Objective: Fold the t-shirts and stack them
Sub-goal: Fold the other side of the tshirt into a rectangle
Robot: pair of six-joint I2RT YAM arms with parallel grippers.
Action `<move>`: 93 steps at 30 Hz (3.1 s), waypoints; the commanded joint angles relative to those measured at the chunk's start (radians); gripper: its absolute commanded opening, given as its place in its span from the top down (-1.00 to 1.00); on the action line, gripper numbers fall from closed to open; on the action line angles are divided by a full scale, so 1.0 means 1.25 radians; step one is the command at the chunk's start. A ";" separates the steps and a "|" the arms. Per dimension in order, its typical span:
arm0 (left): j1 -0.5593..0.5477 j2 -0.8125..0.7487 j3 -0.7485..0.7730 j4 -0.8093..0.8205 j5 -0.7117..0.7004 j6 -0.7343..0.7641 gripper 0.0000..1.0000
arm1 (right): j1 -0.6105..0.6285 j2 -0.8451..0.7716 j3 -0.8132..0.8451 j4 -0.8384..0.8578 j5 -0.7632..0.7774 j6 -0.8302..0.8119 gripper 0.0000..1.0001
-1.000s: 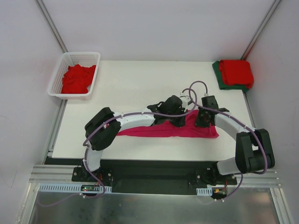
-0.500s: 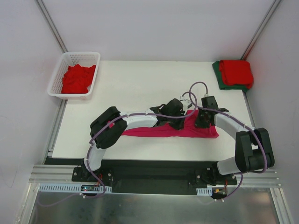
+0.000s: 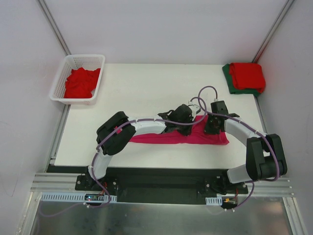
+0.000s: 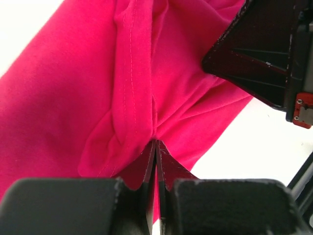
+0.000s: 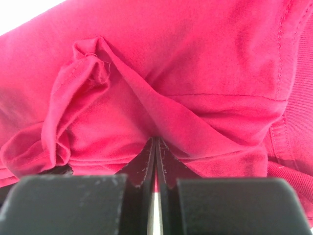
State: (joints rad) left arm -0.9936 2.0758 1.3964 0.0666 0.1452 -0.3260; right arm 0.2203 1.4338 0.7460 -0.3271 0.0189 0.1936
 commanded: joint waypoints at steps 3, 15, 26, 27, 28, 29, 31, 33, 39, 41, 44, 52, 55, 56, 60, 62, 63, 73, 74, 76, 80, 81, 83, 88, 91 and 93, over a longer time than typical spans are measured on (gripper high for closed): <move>0.027 0.011 0.024 -0.005 -0.020 0.030 1.00 | 0.004 -0.002 0.008 0.002 -0.002 -0.011 0.97; 0.112 -0.003 0.011 -0.005 -0.015 0.048 1.00 | 0.004 0.005 0.008 0.003 0.000 -0.013 0.97; 0.159 -0.053 -0.009 -0.009 -0.038 0.069 1.00 | 0.004 0.010 0.009 0.003 -0.004 -0.010 0.97; 0.165 -0.072 -0.016 -0.010 -0.044 0.077 1.00 | 0.004 0.009 0.009 0.003 -0.004 -0.010 0.97; 0.165 -0.085 -0.020 -0.013 -0.047 0.079 1.00 | 0.004 0.009 0.009 0.003 -0.004 -0.010 0.97; 0.169 -0.097 -0.025 -0.019 -0.058 0.083 1.00 | 0.004 0.009 0.011 0.003 -0.004 -0.010 0.97; 0.176 -0.139 -0.043 -0.024 -0.066 0.090 1.00 | 0.004 0.008 0.011 0.004 -0.007 -0.009 0.97; 0.181 -0.185 -0.068 -0.032 -0.072 0.090 1.00 | 0.004 0.004 0.014 0.000 -0.005 -0.010 0.97; 0.191 -0.315 -0.146 -0.045 -0.062 0.072 1.00 | 0.004 -0.025 0.035 -0.021 0.003 -0.021 0.97; 0.190 -0.338 -0.170 -0.047 -0.044 0.052 1.00 | 0.005 -0.039 0.041 -0.029 0.007 -0.024 0.97; 0.175 -0.373 -0.199 -0.046 -0.029 0.028 1.00 | 0.005 -0.085 0.054 -0.055 0.007 -0.028 0.96; 0.102 -0.339 -0.196 -0.024 -0.007 -0.010 1.00 | 0.004 -0.212 0.097 -0.128 0.044 -0.048 0.30; 0.086 -0.303 -0.192 0.034 0.053 -0.042 1.00 | 0.005 -0.239 0.095 -0.152 0.051 -0.051 0.32; 0.082 -0.279 -0.187 0.044 0.079 -0.058 1.00 | 0.005 -0.253 0.086 -0.157 0.051 -0.051 0.38; 0.065 -0.229 -0.156 0.088 0.122 -0.082 1.00 | 0.005 -0.284 0.054 -0.162 0.057 -0.042 0.97; 0.062 -0.198 -0.139 0.101 0.132 -0.090 1.00 | 0.005 -0.297 0.033 -0.160 0.060 -0.040 0.97; 0.061 -0.187 -0.133 0.104 0.134 -0.091 1.00 | 0.005 -0.298 0.028 -0.160 0.061 -0.037 0.97; 0.059 -0.103 -0.091 0.117 0.124 -0.087 1.00 | 0.005 -0.281 0.002 -0.156 0.057 -0.033 0.97; 0.059 -0.097 -0.089 0.117 0.118 -0.083 1.00 | 0.005 -0.278 0.002 -0.156 0.057 -0.036 0.97; 0.059 -0.083 -0.081 0.115 0.102 -0.072 1.00 | 0.005 -0.271 0.002 -0.152 0.057 -0.037 0.97; 0.065 -0.058 -0.068 0.105 0.082 -0.052 1.00 | 0.007 -0.261 0.001 -0.146 0.055 -0.037 0.97; 0.068 -0.053 -0.064 0.103 0.078 -0.049 1.00 | 0.005 -0.260 0.000 -0.143 0.055 -0.037 0.97; 0.076 -0.044 -0.061 0.099 0.069 -0.041 1.00 | 0.005 -0.255 -0.002 -0.141 0.052 -0.037 0.97; 0.112 -0.042 -0.067 0.094 0.066 -0.030 1.00 | 0.005 -0.248 -0.003 -0.137 0.055 -0.038 0.97; 0.130 -0.054 -0.079 0.092 0.063 -0.023 1.00 | 0.005 -0.239 -0.004 -0.132 0.051 -0.037 0.97; 0.147 -0.063 -0.090 0.090 0.064 -0.020 1.00 | 0.004 -0.234 -0.006 -0.129 0.046 -0.036 0.97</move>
State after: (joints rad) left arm -0.8474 2.0289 1.2835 0.1757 0.2493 -0.3882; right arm 0.2214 1.1305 0.7403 -0.5095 0.0742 0.1417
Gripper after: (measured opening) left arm 0.003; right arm 0.018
